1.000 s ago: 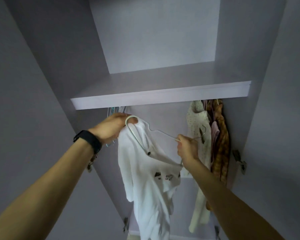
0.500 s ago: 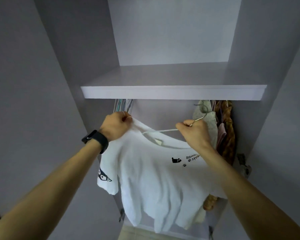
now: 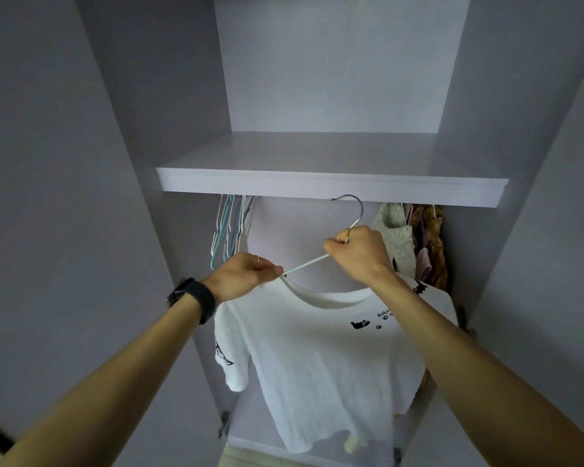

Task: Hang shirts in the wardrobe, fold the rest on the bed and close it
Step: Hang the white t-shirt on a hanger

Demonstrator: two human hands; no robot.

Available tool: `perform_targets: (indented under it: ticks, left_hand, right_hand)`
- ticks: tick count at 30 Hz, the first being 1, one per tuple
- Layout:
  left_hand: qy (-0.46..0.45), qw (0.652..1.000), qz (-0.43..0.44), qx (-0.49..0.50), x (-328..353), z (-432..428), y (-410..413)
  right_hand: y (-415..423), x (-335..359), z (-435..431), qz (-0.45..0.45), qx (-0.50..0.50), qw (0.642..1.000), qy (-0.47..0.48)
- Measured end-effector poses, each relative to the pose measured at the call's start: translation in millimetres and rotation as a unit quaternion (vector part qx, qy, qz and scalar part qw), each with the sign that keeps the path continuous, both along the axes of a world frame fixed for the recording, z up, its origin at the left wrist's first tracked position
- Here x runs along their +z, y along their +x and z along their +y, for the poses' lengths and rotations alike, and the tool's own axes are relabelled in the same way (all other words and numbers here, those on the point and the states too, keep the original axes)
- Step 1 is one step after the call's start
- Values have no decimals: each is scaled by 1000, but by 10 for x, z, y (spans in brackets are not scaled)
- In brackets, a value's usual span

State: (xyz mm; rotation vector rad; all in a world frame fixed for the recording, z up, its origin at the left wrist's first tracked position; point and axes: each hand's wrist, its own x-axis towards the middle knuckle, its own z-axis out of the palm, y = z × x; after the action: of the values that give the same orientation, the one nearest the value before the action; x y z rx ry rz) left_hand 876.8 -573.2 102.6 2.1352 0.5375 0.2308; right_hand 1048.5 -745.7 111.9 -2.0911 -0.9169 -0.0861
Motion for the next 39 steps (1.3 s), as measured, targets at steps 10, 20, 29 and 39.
perform_targets:
  ticks: [10,20,29,39]
  left_hand:
    - [-2,997,-57,-43,28,-205,98]
    - [134,987,-91,13,59,-31,-77]
    - [242,963,-119,-9,-38,-486,185]
    - [247,963,-111,13,-221,-407,152]
  right_hand:
    - [-57,-65,30,16,10,1000,-25]
    - [212,-462,-627,123,51,985,-106]
    - [-155,-954,-510,98,33,994,-21]
    - [-306,-788,-508,-6,29,970,243]
